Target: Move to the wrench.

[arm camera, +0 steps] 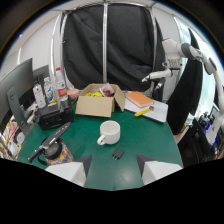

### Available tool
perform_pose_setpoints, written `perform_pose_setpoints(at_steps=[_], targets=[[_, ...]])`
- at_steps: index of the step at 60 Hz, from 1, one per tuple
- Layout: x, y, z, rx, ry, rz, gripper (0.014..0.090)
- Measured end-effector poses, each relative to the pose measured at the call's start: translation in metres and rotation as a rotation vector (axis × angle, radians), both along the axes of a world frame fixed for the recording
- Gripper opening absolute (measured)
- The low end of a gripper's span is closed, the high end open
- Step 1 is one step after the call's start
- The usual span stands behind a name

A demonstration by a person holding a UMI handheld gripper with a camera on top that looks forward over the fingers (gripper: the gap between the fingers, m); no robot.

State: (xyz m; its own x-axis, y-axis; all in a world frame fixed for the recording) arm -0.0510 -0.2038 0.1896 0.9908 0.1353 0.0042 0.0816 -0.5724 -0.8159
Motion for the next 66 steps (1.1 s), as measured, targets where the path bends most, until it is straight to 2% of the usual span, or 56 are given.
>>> perform_pose_setpoints(at_steps=[13,25,26,27,28,29,36,47,58,66], targets=[[0.018,-0.023,-0.015,-0.030,-0.006,-0.002,0.0857],[0.072,-0.030,-0.045,-0.089,-0.030,-0.064,0.0858],[0.077,-0.028,-0.047,-0.091,-0.033,-0.072,0.0856],[0.083,-0.024,-0.049,-0.093,-0.035,-0.081,0.0818],[0.089,-0.020,-0.050,-0.094,-0.038,-0.088,0.0861],[0.094,-0.016,-0.052,-0.093,-0.039,-0.097,0.0859],[0.133,0.034,-0.051,-0.059,-0.053,-0.147,0.0861],[0.176,0.138,-0.051,-0.014,-0.064,-0.201,0.0858],[0.194,0.231,-0.067,0.020,-0.081,-0.189,0.0854],[0.195,0.280,-0.081,0.033,-0.078,-0.178,0.0855]])
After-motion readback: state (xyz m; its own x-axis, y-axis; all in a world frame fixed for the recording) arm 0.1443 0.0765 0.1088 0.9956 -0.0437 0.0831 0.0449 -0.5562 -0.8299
